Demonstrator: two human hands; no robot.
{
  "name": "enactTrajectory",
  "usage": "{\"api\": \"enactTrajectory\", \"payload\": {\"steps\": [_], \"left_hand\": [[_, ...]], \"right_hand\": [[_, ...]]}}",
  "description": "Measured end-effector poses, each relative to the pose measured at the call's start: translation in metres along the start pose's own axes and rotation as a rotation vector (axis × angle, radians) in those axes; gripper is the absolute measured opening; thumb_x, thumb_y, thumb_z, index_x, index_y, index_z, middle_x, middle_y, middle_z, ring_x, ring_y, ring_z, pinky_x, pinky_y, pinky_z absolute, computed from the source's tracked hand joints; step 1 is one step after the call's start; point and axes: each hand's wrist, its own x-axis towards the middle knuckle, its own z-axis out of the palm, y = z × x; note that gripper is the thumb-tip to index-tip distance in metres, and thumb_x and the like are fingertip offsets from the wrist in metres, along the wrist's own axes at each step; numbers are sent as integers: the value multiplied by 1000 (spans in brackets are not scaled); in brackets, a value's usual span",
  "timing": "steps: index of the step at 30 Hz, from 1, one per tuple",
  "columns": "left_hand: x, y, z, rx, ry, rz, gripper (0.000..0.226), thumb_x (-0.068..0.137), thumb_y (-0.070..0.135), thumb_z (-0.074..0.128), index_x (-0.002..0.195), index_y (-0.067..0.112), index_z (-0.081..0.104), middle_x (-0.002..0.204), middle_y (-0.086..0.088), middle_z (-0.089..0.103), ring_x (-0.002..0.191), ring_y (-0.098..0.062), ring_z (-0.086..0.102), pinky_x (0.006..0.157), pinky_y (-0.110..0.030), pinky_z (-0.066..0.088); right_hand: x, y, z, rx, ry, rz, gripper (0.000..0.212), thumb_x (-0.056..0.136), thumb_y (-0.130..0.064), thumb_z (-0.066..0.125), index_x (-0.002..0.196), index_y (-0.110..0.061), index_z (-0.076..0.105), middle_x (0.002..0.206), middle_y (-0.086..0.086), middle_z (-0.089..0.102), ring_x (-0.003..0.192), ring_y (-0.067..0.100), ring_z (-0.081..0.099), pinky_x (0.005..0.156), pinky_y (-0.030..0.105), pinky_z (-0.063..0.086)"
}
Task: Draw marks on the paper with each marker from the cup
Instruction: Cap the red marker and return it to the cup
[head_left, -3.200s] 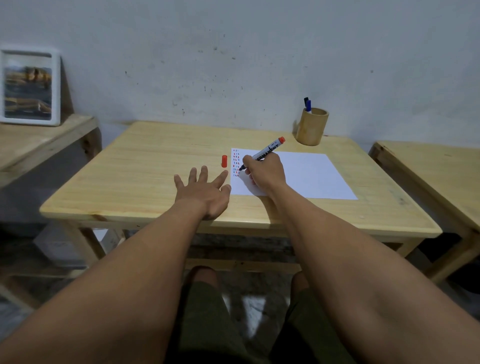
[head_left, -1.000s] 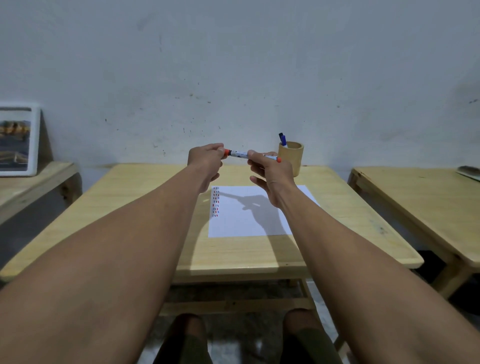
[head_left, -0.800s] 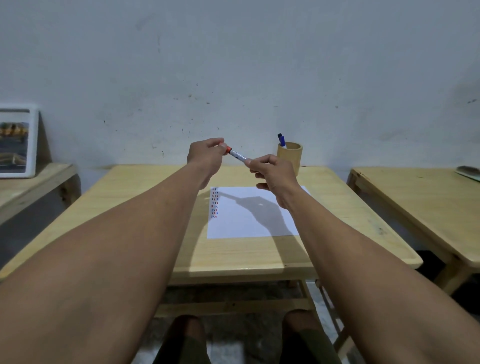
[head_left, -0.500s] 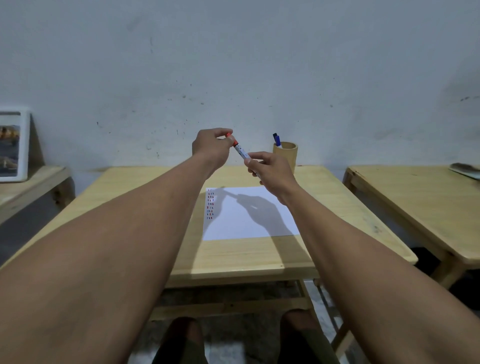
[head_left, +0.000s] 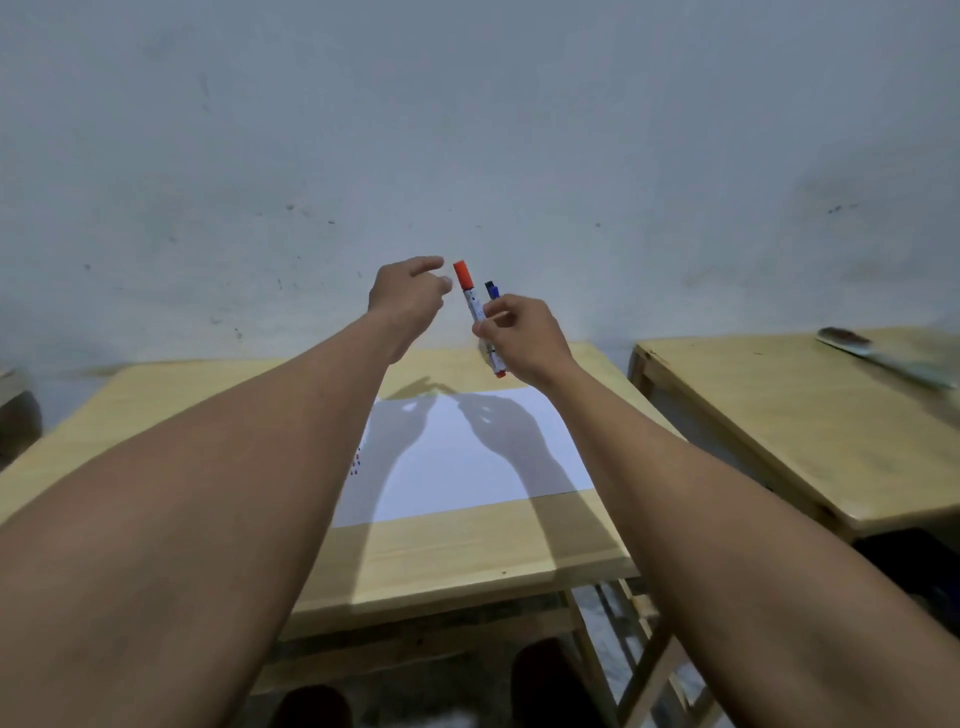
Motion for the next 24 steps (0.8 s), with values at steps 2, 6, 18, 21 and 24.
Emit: {"api": "enactTrajectory", "payload": {"steps": [2,6,18,21,24], "left_hand": [[11,-4,9,21,47,-5,43,83,20,62,125,29,66,122,-2,68,107,-20,65,94,-37,53],[29,-27,24,187,100,6,46,90,13,51,135,24,57,125,-3,63,83,-15,60,60,-20,41],[84,-79,97,420,-124,13,95,78,42,80,155,20,28,149,-8,47,133,-28,48,100,-37,43],[91,-88,110,396,-156,0,101,72,41,86,154,19,30,146,-5,50,128,-26,51,96,-35,46],[95,-96,118,340,-123,54,75,76,30,84,140,19,48,125,-2,63,102,-19,57,81,-29,45]], "right_hand": [[10,5,-6,-42,34,5,17,91,-18,67,108,-15,70,99,5,72,82,19,67,55,24,48],[39,9,-22,-106,88,11,12,90,-22,69,100,-17,71,96,-2,72,91,19,68,69,27,49],[136,21,-45,-168,168,-39,18,95,-22,67,111,-17,62,96,0,68,74,8,64,67,27,53],[147,27,-42,-189,151,-36,15,96,-21,67,109,-15,63,95,0,66,76,13,63,62,24,49],[152,40,-35,-213,132,-5,10,94,-20,67,101,-13,67,83,-4,63,70,11,61,61,25,48]]}}
